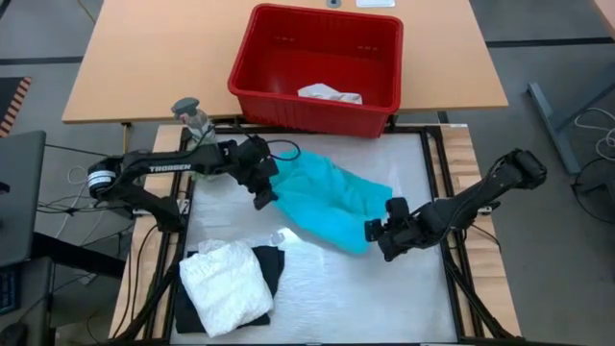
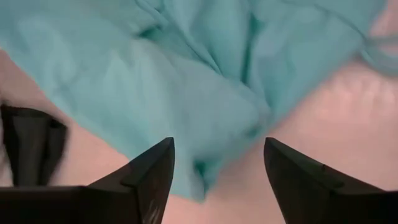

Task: Fold Laundry from Bin
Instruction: Fold the blue shorts

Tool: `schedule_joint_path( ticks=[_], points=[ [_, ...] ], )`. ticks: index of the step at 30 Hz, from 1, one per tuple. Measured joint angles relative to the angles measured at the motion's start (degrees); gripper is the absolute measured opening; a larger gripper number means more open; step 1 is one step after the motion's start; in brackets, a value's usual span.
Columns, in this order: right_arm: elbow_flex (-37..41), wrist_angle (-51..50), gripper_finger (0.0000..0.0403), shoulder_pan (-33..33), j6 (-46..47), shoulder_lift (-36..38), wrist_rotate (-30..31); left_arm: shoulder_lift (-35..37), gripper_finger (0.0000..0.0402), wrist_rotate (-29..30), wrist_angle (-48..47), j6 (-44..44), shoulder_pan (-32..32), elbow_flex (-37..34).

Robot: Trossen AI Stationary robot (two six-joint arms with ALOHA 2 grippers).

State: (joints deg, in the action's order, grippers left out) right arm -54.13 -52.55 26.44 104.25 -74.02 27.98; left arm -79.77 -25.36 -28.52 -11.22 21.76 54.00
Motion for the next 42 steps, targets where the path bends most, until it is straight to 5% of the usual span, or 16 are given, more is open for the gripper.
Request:
schedule_joint_path(
  ticks=[4,11,15,23,34,38,42],
  points=[
    [-0.01,2.93,0.0273,-1.69,-5.94,-1.41,0.47,-0.23,0.0057,-1.42,-0.79,3.12,-0.67,-0.02],
    [0.00,7.52,0.0273,-5.04,-18.83,-3.17,0.79,-0.32,0.0205,-0.22,-1.50,5.99,-3.00,-0.02],
    [0.00,7.71,0.0274,-7.42,-20.16,-2.97,0.65,1.90,0.0250,1.98,-8.53,6.82,-3.08,4.11],
    [0.00,7.44,0.0274,-5.83,-10.95,-4.23,-2.51,10.00,0.0256,12.05,-14.50,4.93,-3.05,10.91],
    [0.00,6.56,0.0267,-2.46,-2.31,-9.58,-5.61,16.39,0.0256,18.58,-13.22,-0.07,-3.04,11.54],
    [0.00,12.29,0.0215,-3.40,-6.51,-11.83,-7.21,16.37,0.0256,19.82,-12.34,-0.09,-3.03,11.54],
    [-1.94,15.78,0.0083,-4.33,-12.98,-12.76,-6.93,15.92,0.0256,20.62,-11.13,0.26,-3.04,11.54]
  ],
)
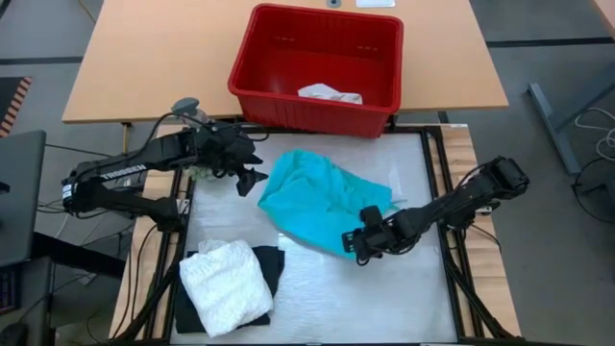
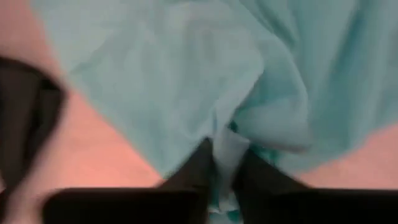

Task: Fold Laundry from Bin
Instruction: Fold the blue shorts

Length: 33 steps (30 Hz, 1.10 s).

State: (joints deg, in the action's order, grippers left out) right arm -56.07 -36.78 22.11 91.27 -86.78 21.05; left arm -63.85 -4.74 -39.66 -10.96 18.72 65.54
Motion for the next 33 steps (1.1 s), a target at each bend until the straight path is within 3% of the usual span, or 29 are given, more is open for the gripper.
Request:
schedule_joint_path(
  ticks=[2,5,9,11,16,22,28,33],
  points=[
    [-2.35,0.15,0.0026,-0.59,-4.55,0.12,0.48,-0.02,0.0256,1.28,0.57,0.17,0.00,0.00],
    [-6.35,1.39,0.0026,-0.88,-14.15,0.09,-0.32,-0.01,0.0256,3.22,0.61,0.86,0.00,0.00],
    [-8.47,14.92,0.0026,2.56,-33.82,-1.04,-10.13,-0.01,0.0256,4.05,0.64,1.28,0.00,0.00],
    [-8.37,17.13,0.0026,5.12,-38.61,-3.08,-14.27,-0.01,0.0256,4.10,0.61,1.71,0.01,-0.02],
    [-8.25,14.10,0.0052,10.62,-39.52,-11.74,-22.64,-0.01,0.0256,4.35,1.99,2.34,0.00,-1.68],
    [-8.15,14.17,0.0119,11.36,-33.14,-18.67,-35.59,-0.01,0.0256,2.72,10.47,0.98,0.02,-8.84],
    [-8.27,13.20,0.0196,10.75,-31.74,-13.10,-31.78,-0.30,0.0256,-12.05,26.75,2.36,-0.18,-15.75],
    [-8.31,4.46,0.0221,10.89,-29.32,-6.76,-22.94,-6.86,0.0256,-13.89,27.82,7.58,-4.69,-15.92]
  ],
)
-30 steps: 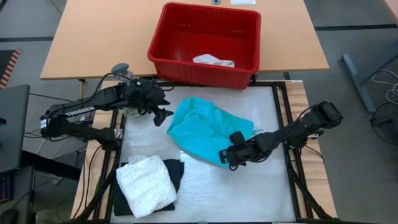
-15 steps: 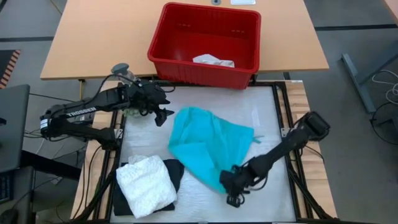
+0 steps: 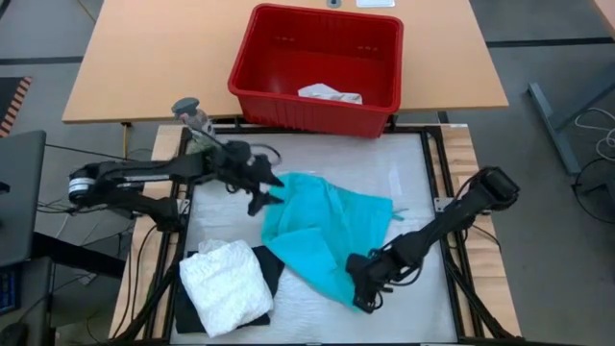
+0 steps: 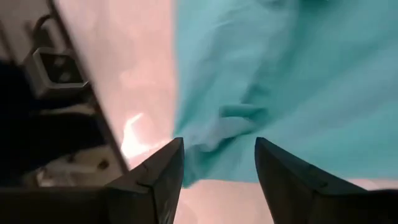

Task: Fold Laundry from Bin
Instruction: Fold the blue shorts

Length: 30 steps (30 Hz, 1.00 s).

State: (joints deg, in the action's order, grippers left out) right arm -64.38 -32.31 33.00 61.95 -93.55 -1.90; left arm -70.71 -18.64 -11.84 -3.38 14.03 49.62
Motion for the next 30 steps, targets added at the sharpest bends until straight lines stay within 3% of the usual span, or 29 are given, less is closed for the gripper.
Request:
schedule_joint_path(
  ticks=[10,12,20,27,30],
  points=[
    [0.04,-5.75,0.0215,2.57,4.28,2.68,5.25,-18.47,0.0256,-2.40,2.32,4.02,-7.92,4.70],
    [0.04,-5.88,0.0213,3.11,5.56,2.36,5.63,-20.35,0.0256,-3.06,3.73,4.20,-9.74,4.70],
    [0.05,-6.38,0.0212,5.83,12.00,2.41,11.99,-25.51,0.0256,6.06,7.95,2.76,-13.30,4.84],
    [0.07,-5.92,0.0211,6.78,17.29,2.37,12.99,-29.87,0.0255,4.56,10.25,2.11,-12.70,6.95],
    [0.07,-6.09,0.0211,7.24,18.85,2.37,13.17,-30.01,0.0236,5.31,9.92,4.61,-12.95,9.07]
  ],
)
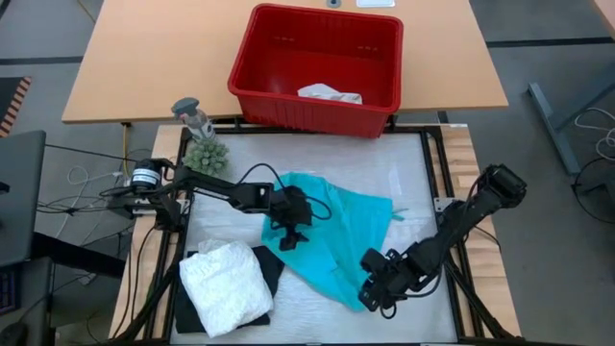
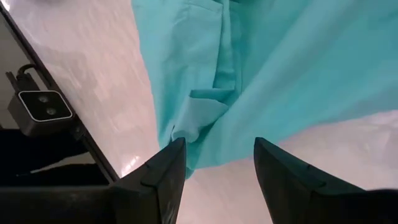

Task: Fold Laundry from Bin
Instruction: Fold the blue shorts

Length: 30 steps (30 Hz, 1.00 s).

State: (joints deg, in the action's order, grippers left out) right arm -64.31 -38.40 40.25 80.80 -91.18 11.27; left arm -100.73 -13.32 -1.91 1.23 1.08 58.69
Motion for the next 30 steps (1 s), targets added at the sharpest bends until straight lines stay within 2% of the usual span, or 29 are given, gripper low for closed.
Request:
schedule_joint_path(
  ticks=[3,8,10,12,15,18,25,28,30],
  points=[
    [0.00,-0.53,0.0211,0.42,0.86,-0.02,1.05,0.64,0.0177,0.14,-2.57,0.15,0.04,2.70],
    [0.00,-1.10,0.0211,0.63,1.48,-0.02,2.25,0.24,0.0025,-0.96,-2.97,2.14,-0.33,3.62],
    [0.00,-0.78,0.0211,0.63,2.18,-0.04,2.40,0.11,0.0016,0.64,-2.97,2.16,-0.47,2.83],
    [0.00,-0.26,0.0211,0.68,2.75,-0.04,2.52,0.14,0.0031,3.38,-3.77,3.33,-0.38,2.76],
    [0.00,-0.31,0.0211,1.07,2.83,-0.04,3.35,0.57,0.0071,2.17,-9.55,5.14,0.99,3.71],
    [0.00,-0.40,0.0211,1.40,2.79,-0.04,4.06,0.61,0.0130,-1.56,-13.51,2.99,2.20,6.33],
    [0.00,-0.69,0.0211,1.38,2.79,-0.04,4.32,-0.05,0.0277,-0.88,-13.21,-1.01,1.54,6.87],
    [0.00,-0.84,0.0211,1.36,2.79,-0.04,4.35,-2.32,0.0308,-0.34,-13.04,-1.91,1.14,6.84],
    [0.00,-0.90,0.0211,1.36,2.81,-0.04,4.35,-4.50,0.0317,-2.09,-12.09,-3.52,1.15,7.12]
  ],
)
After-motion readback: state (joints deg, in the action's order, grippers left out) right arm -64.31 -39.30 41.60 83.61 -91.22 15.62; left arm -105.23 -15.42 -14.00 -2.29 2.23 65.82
